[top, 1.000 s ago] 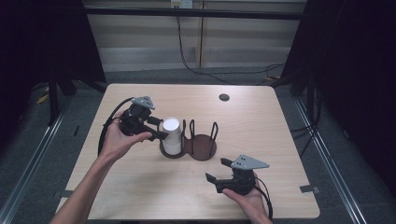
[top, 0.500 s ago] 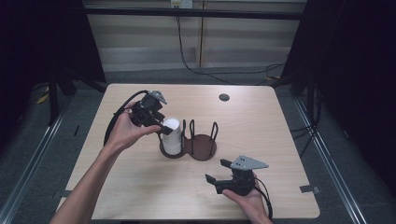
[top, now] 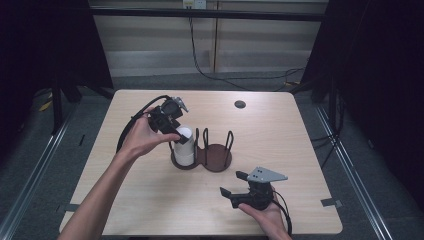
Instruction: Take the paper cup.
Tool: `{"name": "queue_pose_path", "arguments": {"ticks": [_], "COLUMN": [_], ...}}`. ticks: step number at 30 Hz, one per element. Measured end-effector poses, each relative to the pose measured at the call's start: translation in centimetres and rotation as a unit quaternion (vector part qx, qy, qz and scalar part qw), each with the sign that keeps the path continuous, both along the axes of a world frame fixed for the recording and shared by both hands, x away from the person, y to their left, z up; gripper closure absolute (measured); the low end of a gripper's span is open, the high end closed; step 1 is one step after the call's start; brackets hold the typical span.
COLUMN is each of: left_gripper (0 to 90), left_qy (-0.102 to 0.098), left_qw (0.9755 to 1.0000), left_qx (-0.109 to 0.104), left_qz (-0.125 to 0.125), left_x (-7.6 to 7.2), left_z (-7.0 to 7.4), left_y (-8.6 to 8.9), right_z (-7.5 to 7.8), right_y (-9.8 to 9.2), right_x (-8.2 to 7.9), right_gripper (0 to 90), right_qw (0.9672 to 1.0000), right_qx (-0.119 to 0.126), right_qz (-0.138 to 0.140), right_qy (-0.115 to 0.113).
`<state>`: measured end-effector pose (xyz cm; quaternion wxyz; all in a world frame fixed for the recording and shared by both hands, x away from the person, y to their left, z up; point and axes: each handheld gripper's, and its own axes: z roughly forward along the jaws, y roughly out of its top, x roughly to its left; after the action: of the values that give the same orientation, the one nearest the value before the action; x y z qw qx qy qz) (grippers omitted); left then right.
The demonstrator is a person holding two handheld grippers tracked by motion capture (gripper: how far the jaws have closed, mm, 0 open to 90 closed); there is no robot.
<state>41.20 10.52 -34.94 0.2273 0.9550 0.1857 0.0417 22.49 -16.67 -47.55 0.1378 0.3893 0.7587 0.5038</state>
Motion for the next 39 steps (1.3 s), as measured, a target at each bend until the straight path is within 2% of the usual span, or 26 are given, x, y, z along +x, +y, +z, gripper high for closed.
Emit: {"name": "queue_pose_path", "arguments": {"ticks": [2,3,4,5,6,10,13,18,21,23,32,35,39], "left_gripper": [32.0,32.0,33.1,32.7,32.5,33.3,33.7,33.1,32.9,32.8,34.2,34.3,34.5], "left_qy": [-0.001,0.004,0.005,0.000,-0.001,0.003,-0.002,0.000,0.011,0.015,0.020,0.020,0.016], "left_qw": [1.0000,1.0000,0.9999,1.0000,0.9999,0.9995,0.9992,0.9985,0.9982,0.9973,0.9966,0.9959,0.9965], "left_qx": [0.003,0.000,0.012,0.009,0.009,0.030,0.040,0.054,0.059,0.072,0.080,0.086,0.081], "left_qz": [0.001,0.002,-0.007,0.000,-0.006,-0.012,-0.010,-0.010,-0.006,-0.012,-0.009,-0.019,-0.013], "left_x": [0.2,0.2,0.4,0.3,0.3,0.2,0.1,0.3,0.3,0.5,0.4,0.5,0.2], "left_z": [-0.1,-0.1,0.0,-0.1,-0.1,-0.3,-0.5,-0.8,-1.0,-1.0,-0.9,-0.7,-0.2], "left_y": [-0.2,-0.3,-0.3,-0.5,-0.6,-1.3,-2.0,-2.3,-2.4,-2.3,-2.6,-2.7,-2.7], "right_z": [0.0,-0.1,-0.1,-0.1,-0.1,-0.1,0.0,0.0,0.0,0.0,0.0,0.0,-0.1], "right_y": [0.0,0.0,0.0,0.0,0.0,0.0,0.0,0.0,0.0,0.1,-0.1,0.0,0.0], "right_x": [0.0,0.1,0.1,0.1,0.1,0.1,0.0,0.0,0.0,0.0,0.0,0.0,0.0], "right_gripper": [18.7,18.7,18.7,18.7,18.7,18.7,19.3,19.3,19.3,19.3,20.0,20.1,20.2], "right_qw": [1.0000,1.0000,1.0000,1.0000,1.0000,1.0000,1.0000,1.0000,1.0000,1.0000,0.9999,0.9999,1.0000], "right_qx": [-0.004,-0.003,-0.004,-0.004,-0.004,-0.004,-0.004,-0.003,-0.003,-0.003,-0.007,-0.006,-0.006], "right_qz": [-0.001,0.001,-0.001,-0.001,-0.001,-0.002,0.000,0.001,0.001,0.001,-0.008,-0.009,-0.007], "right_qy": [0.000,0.000,0.000,0.000,0.000,0.001,-0.001,-0.001,-0.001,-0.001,-0.002,0.000,-0.001]}}
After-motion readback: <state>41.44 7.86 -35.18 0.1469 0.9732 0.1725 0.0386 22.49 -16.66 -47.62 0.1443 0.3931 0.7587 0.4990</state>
